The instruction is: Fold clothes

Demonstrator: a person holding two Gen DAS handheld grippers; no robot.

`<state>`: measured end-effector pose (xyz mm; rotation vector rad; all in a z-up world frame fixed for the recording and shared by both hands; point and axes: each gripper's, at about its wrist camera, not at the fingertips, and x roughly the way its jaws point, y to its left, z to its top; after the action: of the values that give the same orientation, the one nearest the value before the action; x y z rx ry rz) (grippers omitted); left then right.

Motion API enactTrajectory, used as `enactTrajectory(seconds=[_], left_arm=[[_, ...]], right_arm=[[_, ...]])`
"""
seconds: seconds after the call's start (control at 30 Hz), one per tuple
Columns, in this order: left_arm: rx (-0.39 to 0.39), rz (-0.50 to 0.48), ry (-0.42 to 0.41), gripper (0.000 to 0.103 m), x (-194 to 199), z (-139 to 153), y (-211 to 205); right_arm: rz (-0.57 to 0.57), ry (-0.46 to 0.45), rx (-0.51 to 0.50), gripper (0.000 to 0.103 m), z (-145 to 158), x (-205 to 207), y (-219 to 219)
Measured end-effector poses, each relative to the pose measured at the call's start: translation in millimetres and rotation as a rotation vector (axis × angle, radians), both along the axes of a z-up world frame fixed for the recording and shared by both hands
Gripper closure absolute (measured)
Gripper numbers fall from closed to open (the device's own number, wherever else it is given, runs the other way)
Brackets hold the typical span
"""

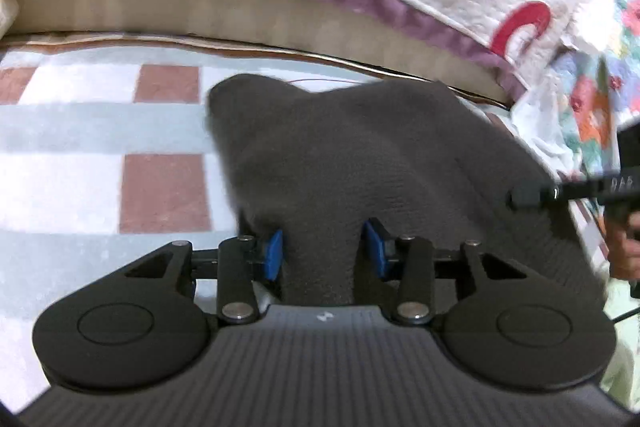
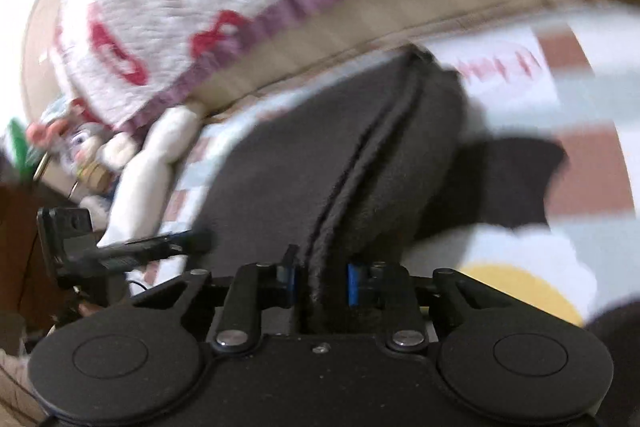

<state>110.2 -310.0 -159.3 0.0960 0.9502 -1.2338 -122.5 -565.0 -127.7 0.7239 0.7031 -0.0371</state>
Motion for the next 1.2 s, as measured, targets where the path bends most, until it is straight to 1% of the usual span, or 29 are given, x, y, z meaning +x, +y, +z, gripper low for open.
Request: enactTrajectory(seconds=[0.03, 0.1, 0.17, 0.23, 0.27, 0.3, 0.33, 0.37, 0.4, 0.43, 0.47, 0.5, 0.53, 0.57, 0.6, 0.63, 0.67, 0.73, 0.77, 0.8, 0.83, 0.93, 0.97, 1.03, 1.07, 1.1, 1.13, 1.17, 1.2], left_arm=[[-0.007, 0.017, 0.074, 0.062, 9.3, -5.0, 2.3], [-0.019, 0.046, 0.212, 0.062, 26.0, -14.6, 6.6], [-0.024, 0.051, 0.314, 0.062, 35.3, -22.3, 9.2], [-0.028, 0.056, 0.415, 0.060, 44.7, -30.0, 11.7], [-0.030, 0.059, 0.466, 0.060, 49.3, -33.9, 13.0], [-0.025, 0.058, 0.489, 0.058, 50.6, -36.3, 13.6], [-0.007, 0.052, 0.472, 0.055, 47.2, -36.7, 13.2], [0.018, 0.051, 0.429, 0.047, 42.0, -36.7, 11.2], [0.052, 0.056, 0.348, 0.035, 34.2, -36.3, 7.0], [0.076, 0.055, 0.287, 0.033, 27.3, -37.4, 2.5], [0.072, 0.050, 0.273, 0.033, 23.3, -40.1, -0.1], [0.051, 0.049, 0.284, 0.035, 22.1, -41.3, -0.6], [0.036, 0.048, 0.298, 0.039, 21.7, -41.3, -2.2], [0.017, 0.048, 0.300, 0.050, 21.5, -40.1, -2.9], [-0.001, 0.045, 0.268, 0.060, 20.2, -35.1, -1.7], [-0.014, 0.038, 0.217, 0.063, 17.0, -27.0, 0.0], [-0.026, 0.031, 0.166, 0.066, 13.8, -19.0, 1.8], [-0.053, 0.015, 0.020, 0.068, 1.8, 2.5, 4.4], [-0.070, 0.016, -0.045, 0.068, -2.9, 13.0, 5.2], [-0.091, 0.022, -0.086, 0.068, -4.4, 20.7, 6.3], [-0.103, 0.035, -0.073, 0.068, 0.6, 22.5, 8.1], [-0.093, 0.090, 0.100, 0.068, 29.3, 5.1, 10.2], [-0.077, 0.105, 0.154, 0.068, 37.0, -4.4, 9.8], [-0.050, 0.114, 0.225, 0.064, 49.4, -19.2, 9.2], [-0.041, 0.117, 0.261, 0.058, 55.0, -25.0, 7.9], [-0.037, 0.117, 0.304, 0.052, 59.7, -28.5, 5.9], [-0.031, 0.117, 0.355, 0.050, 64.4, -31.9, 5.1], [-0.025, 0.112, 0.387, 0.048, 66.5, -35.0, 3.7], [-0.021, 0.102, 0.392, 0.046, 65.1, -37.6, 1.3]], right_arm=[[0.011, -0.017, -0.029, 0.077, 9.2, 3.5, 6.2], [0.028, 0.018, -0.069, 0.075, 13.2, 14.9, 13.2], [0.020, 0.081, -0.088, 0.070, 3.8, 20.5, 8.5], [-0.016, 0.130, -0.067, 0.064, -10.7, 19.3, -3.6], [-0.040, 0.127, -0.036, 0.063, -16.4, 15.7, -10.6], [-0.064, 0.125, -0.005, 0.062, -22.1, 12.1, -17.7], [-0.088, 0.122, 0.026, 0.058, -27.7, 8.6, -24.6], [-0.107, 0.113, 0.051, 0.057, -31.5, 6.1, -29.3], [-0.117, 0.110, 0.051, 0.056, -33.1, 4.7, -29.9], [-0.121, 0.112, 0.044, 0.052, -35.7, 5.7, -30.0], [-0.125, 0.115, 0.038, 0.050, -38.3, 6.8, -30.0], [-0.137, 0.117, 0.043, 0.043, -43.2, 9.4, -28.8], [-0.148, 0.120, 0.048, 0.039, -48.1, 12.0, -27.5], [-0.159, 0.122, 0.053, 0.039, -52.8, 14.7, -26.3], [-0.162, 0.107, 0.053, 0.041, -54.8, 18.5, -24.6], [-0.164, 0.091, 0.051, 0.055, -56.4, 22.2, -22.7], [-0.149, 0.063, 0.019, 0.065, -51.1, 24.0, -17.6], [-0.099, 0.008, -0.084, 0.072, -27.4, 26.5, -0.9], [-0.072, -0.022, -0.133, 0.072, -14.0, 27.6, 8.2], [-0.058, -0.046, -0.152, 0.073, -3.4, 28.8, 15.0], [-0.045, -0.066, -0.170, 0.073, 7.2, 30.8, 21.4], [-0.021, -0.060, -0.218, 0.073, 18.5, 43.0, 28.8], [-0.029, -0.035, -0.223, 0.072, 13.8, 47.5, 25.2], [-0.061, 0.030, -0.202, 0.070, -2.2, 55.3, 13.0], [-0.080, 0.053, -0.177, 0.069, -8.9, 57.2, 7.1], [-0.097, 0.075, -0.154, 0.062, -15.3, 59.0, 1.4], [-0.100, 0.088, -0.155, 0.054, -17.4, 57.7, -1.3], [-0.103, 0.101, -0.156, 0.053, -19.5, 56.4, -4.1], [-0.106, 0.114, -0.156, 0.051, -21.6, 55.0, -6.9]])
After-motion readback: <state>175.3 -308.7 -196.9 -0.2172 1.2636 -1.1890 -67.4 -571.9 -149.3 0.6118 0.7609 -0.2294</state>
